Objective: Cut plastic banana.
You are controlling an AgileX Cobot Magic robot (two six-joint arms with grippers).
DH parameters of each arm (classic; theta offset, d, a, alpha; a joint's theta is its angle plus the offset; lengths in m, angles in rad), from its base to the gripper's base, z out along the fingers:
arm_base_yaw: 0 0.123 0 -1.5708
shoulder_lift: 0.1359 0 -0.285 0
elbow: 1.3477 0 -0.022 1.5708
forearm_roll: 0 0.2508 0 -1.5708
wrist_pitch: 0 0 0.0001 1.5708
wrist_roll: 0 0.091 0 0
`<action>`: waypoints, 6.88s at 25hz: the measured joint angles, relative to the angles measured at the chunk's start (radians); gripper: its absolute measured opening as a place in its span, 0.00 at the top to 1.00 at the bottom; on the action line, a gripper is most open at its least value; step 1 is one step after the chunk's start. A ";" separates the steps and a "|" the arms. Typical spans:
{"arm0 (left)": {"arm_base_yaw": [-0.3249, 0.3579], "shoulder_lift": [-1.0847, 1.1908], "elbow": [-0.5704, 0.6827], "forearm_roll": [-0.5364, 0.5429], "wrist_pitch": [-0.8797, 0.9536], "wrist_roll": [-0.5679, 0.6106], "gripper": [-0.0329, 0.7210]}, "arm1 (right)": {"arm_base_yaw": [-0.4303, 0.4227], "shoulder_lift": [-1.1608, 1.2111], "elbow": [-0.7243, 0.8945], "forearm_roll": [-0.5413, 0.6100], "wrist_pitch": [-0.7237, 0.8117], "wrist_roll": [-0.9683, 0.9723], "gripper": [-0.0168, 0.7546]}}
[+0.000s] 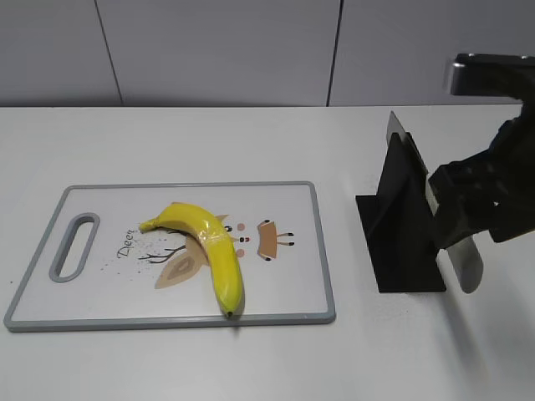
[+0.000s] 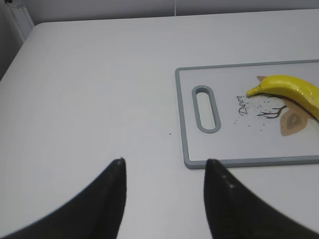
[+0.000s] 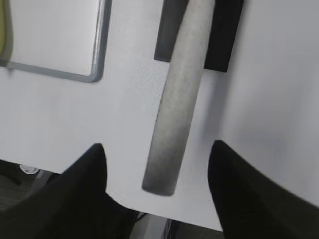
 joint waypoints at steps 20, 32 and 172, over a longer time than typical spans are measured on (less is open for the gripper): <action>0.000 0.000 0.000 0.000 0.000 0.000 0.31 | -0.002 0.206 -0.003 -0.031 -0.088 0.071 0.72; 0.000 0.000 0.000 0.000 0.000 0.000 0.31 | -0.002 0.009 -0.003 -0.031 -0.060 0.078 0.72; -0.109 1.560 -0.818 0.085 0.120 -0.018 0.18 | -0.001 0.515 -0.742 0.066 0.135 -0.417 0.73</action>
